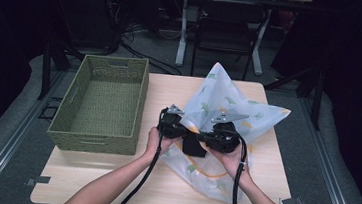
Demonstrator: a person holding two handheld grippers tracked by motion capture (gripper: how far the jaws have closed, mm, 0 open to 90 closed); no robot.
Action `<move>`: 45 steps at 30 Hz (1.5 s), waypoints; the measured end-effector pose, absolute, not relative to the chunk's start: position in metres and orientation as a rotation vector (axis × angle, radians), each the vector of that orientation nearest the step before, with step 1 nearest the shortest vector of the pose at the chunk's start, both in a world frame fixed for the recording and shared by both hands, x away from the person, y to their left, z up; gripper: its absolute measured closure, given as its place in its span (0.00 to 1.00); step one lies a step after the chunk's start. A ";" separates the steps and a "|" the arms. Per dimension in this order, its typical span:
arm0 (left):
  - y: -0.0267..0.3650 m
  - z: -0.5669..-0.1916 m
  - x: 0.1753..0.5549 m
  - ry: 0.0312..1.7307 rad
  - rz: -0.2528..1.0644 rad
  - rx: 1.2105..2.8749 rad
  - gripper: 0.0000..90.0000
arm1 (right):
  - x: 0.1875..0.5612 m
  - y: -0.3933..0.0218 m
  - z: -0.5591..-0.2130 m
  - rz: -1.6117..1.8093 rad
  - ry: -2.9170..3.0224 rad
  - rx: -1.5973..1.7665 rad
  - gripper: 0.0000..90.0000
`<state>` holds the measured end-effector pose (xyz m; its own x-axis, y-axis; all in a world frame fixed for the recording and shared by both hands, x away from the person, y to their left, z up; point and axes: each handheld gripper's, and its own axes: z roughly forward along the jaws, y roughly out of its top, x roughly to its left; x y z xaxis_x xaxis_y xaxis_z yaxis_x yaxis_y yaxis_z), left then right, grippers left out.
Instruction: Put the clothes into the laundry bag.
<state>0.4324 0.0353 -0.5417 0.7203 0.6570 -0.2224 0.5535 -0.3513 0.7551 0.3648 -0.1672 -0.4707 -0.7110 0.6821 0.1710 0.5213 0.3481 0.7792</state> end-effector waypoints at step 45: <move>0.058 -0.526 0.395 0.872 0.314 2.178 0.52 | 0.358 -0.171 -0.473 1.217 2.504 1.097 0.97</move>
